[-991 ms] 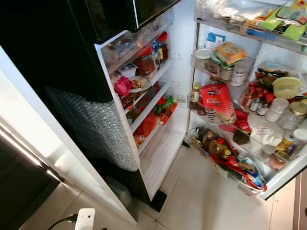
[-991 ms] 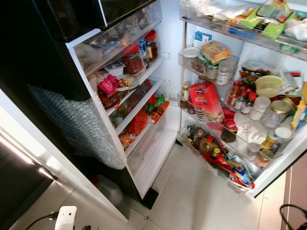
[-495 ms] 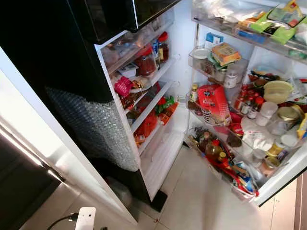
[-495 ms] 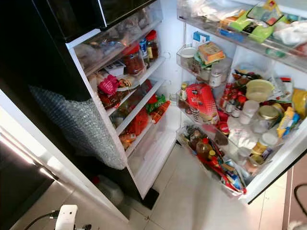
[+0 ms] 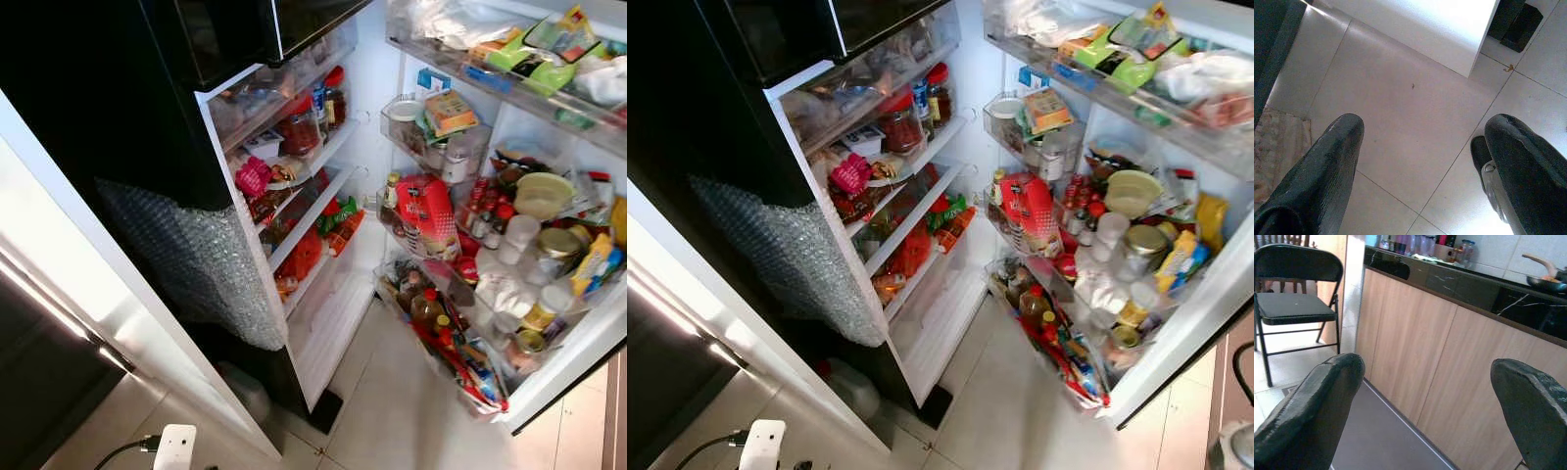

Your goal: Restocking fridge

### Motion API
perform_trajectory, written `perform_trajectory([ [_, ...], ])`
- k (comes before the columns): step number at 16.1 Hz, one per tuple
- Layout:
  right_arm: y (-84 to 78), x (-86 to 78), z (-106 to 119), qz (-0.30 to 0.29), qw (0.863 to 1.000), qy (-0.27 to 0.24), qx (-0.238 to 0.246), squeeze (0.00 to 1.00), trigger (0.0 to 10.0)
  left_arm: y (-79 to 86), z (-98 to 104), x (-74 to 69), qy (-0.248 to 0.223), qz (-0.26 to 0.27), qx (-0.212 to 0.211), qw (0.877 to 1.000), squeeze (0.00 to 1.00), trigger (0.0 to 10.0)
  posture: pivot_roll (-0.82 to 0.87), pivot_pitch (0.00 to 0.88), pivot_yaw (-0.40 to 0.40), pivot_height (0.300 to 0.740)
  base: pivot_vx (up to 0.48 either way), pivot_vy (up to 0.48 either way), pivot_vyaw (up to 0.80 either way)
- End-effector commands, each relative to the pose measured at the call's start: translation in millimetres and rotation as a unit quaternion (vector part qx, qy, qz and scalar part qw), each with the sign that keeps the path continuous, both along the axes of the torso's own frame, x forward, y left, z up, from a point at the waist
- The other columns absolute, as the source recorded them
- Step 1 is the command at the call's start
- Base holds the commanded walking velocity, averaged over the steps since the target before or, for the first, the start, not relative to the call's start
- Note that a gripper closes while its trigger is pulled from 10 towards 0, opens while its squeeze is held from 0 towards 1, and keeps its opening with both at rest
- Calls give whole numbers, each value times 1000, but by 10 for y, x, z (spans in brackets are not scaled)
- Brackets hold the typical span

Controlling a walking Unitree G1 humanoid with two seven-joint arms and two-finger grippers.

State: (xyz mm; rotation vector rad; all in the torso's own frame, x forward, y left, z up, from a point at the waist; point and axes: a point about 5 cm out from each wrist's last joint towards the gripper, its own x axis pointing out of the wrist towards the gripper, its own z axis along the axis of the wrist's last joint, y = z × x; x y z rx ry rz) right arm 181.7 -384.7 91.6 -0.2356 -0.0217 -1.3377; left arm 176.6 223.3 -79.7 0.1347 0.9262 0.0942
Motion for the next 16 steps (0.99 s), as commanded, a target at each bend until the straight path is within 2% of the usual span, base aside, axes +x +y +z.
perform_trajectory([
  [1,74,56,-23,16,1000,-2,13,0,10000,81,-13,-67,12,1,9,1000,0,10000,-123,0,108,740,0,0,0],
  [5,215,215,30,71,997,3,9,0,10000,80,-11,-62,11,-1,9,1000,0,10000,-120,0,107,740,0,0,0],
  [10,435,496,123,189,981,24,-17,0,10000,74,-8,-51,9,-3,10,1000,0,10000,-114,12,106,740,0,0,0],
  [15,555,524,75,221,975,30,-2,0,10000,74,-7,-49,9,-3,9,1000,0,10000,-112,19,106,740,0,0,0],
  [16,628,562,72,249,968,29,11,0,10000,77,-6,-47,10,-5,10,1000,0,10000,-110,21,107,740,0,0,0],
])
